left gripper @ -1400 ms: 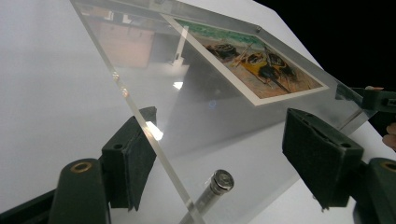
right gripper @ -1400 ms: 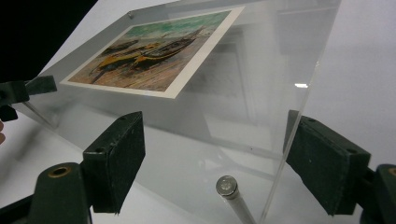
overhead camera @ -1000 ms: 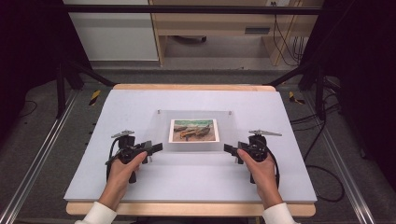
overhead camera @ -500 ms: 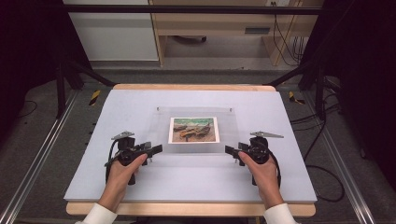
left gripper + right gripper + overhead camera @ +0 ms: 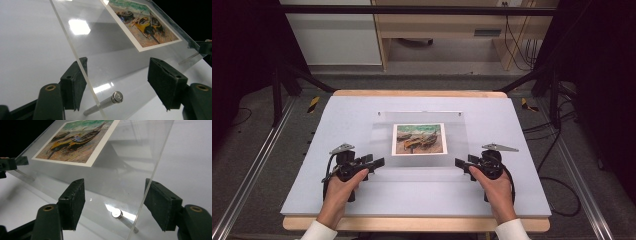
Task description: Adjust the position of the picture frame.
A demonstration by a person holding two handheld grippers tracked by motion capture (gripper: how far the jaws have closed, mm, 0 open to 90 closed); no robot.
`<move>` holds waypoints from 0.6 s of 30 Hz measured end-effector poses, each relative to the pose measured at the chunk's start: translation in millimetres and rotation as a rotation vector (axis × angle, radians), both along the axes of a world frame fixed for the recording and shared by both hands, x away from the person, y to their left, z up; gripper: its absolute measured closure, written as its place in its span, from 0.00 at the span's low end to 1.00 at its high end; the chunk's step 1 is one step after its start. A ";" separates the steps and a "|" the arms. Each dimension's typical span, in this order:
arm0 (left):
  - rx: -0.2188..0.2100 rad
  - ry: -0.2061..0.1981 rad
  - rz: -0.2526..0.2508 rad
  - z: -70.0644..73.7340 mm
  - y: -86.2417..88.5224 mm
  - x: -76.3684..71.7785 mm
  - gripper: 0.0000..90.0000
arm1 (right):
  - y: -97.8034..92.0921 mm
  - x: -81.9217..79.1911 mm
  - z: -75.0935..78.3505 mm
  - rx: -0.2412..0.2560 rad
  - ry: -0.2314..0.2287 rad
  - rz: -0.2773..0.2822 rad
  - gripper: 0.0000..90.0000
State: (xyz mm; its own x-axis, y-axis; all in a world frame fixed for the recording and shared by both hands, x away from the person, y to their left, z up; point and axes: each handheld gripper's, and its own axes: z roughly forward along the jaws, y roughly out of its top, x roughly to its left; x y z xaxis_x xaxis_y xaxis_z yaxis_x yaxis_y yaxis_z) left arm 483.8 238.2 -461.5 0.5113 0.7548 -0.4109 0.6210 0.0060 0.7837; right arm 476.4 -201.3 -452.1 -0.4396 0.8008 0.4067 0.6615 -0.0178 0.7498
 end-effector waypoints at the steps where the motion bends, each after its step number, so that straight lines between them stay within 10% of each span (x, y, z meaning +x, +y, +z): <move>1: 0.002 -0.003 -0.001 0.1 0.7 -1.1 0.36 | -0.4 -0.9 0.0 -0.002 -0.006 0.002 0.39; 18: 0.026 -0.023 -0.006 1.0 3.4 -19.5 0.43 | -3.1 -21.4 1.3 -0.042 -0.046 0.015 0.48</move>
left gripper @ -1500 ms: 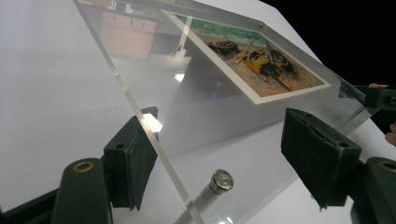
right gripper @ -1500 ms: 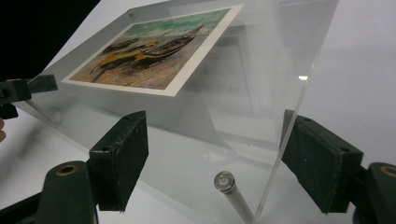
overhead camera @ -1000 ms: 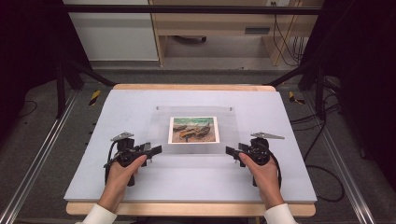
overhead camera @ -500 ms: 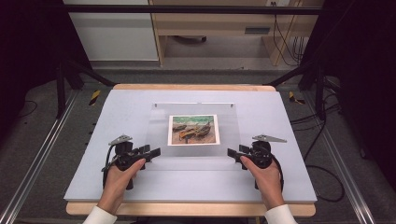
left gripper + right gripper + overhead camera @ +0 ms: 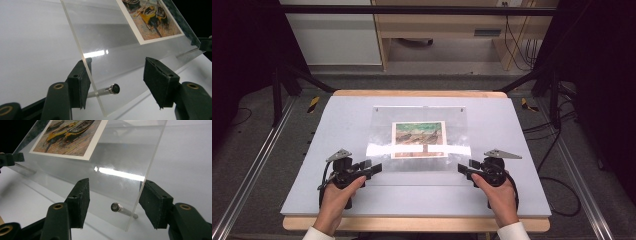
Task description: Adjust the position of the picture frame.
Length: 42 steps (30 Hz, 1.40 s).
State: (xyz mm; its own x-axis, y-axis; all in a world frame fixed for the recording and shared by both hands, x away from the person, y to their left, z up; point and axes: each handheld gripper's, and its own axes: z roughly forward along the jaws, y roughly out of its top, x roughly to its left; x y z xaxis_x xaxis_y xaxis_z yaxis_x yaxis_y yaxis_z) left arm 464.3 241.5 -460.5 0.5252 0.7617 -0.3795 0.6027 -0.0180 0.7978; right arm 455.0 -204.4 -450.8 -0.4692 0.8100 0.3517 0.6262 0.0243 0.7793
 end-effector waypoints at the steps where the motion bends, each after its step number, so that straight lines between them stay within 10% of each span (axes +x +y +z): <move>1: 0.004 -0.001 0.000 0.2 -0.3 -0.7 0.43 | 0.0 0.0 0.0 0.000 0.000 0.000 0.48; 42: 0.026 -0.002 -0.023 0.0 3.6 -9.8 0.48 | -5.2 -16.5 -2.3 -0.004 0.002 0.017 0.57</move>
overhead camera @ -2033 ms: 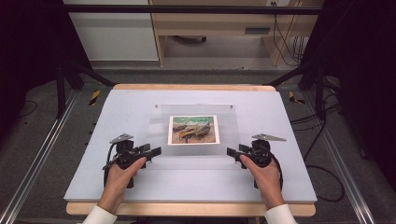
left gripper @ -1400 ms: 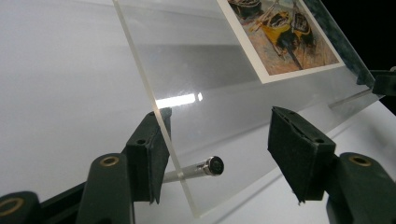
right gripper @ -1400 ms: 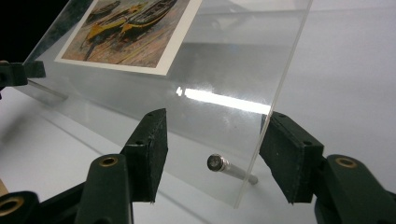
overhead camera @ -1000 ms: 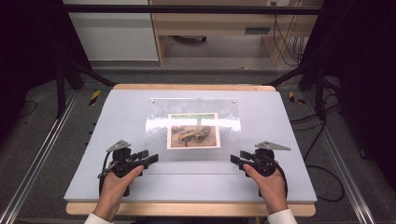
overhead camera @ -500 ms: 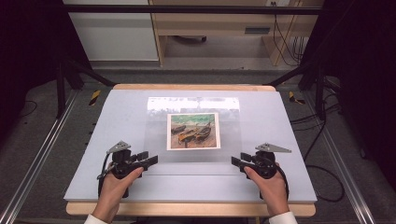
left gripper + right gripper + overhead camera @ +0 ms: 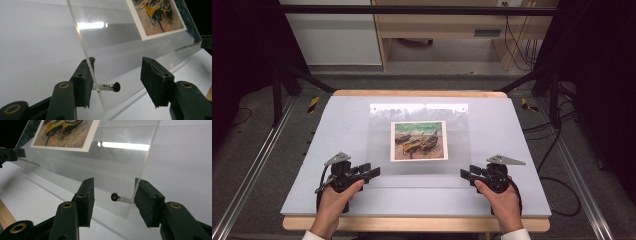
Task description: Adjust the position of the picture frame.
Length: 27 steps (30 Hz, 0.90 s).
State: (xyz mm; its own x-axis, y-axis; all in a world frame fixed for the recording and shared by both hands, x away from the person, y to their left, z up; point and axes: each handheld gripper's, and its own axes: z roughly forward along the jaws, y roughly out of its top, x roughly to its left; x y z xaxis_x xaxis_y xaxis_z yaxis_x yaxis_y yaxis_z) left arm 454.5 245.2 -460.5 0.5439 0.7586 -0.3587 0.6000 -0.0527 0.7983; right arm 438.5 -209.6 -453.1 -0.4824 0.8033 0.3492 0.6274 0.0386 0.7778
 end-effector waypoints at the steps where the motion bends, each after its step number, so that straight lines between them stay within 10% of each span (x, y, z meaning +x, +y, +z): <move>1: 0.001 -0.001 0.000 0.0 -0.1 -0.4 0.49 | -0.2 -0.3 -0.1 -0.002 -0.002 0.001 0.57; 27: 0.048 0.007 -0.025 -1.6 2.6 -14.9 0.57 | -0.8 -14.5 -0.7 -0.067 -0.003 0.021 0.66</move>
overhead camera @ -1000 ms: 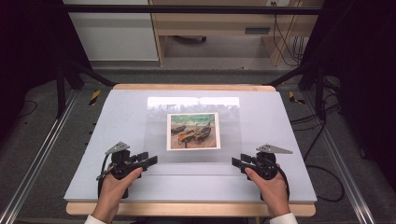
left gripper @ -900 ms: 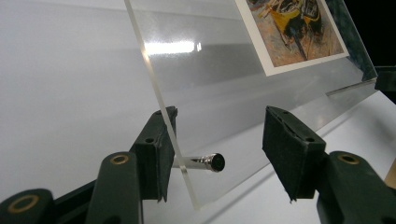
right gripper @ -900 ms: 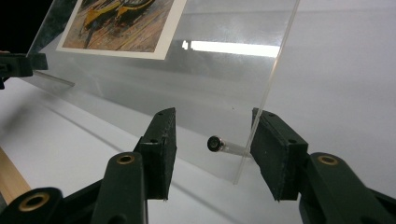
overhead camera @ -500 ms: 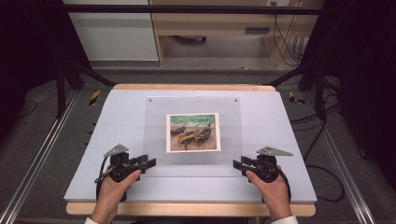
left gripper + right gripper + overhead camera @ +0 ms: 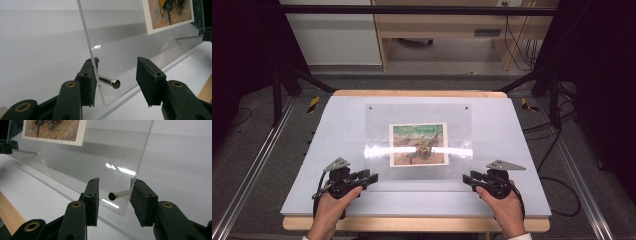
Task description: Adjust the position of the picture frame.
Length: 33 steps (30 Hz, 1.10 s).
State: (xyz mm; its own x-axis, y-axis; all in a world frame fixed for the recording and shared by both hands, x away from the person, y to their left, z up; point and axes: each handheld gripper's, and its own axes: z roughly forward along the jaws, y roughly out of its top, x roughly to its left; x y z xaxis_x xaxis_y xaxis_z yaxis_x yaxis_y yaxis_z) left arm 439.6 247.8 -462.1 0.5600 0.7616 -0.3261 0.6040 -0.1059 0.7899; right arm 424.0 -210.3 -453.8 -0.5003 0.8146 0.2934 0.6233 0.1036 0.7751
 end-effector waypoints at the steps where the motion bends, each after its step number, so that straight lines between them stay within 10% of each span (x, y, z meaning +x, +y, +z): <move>1: -0.004 0.001 0.002 0.0 -0.3 0.1 0.57 | -0.1 0.2 0.1 -0.002 -0.001 0.003 0.66; 33: 0.043 0.007 -0.026 -1.3 0.6 -5.5 0.61 | -0.6 -6.0 -0.8 -0.044 0.005 0.018 0.72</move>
State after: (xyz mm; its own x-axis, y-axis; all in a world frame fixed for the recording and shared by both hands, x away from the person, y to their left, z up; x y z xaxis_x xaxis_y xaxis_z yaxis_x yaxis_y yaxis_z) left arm 434.1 248.4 -463.4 0.5774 0.7601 -0.2979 0.6064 -0.1550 0.7799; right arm 418.0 -210.9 -454.6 -0.5132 0.8177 0.2606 0.6253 0.1483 0.7662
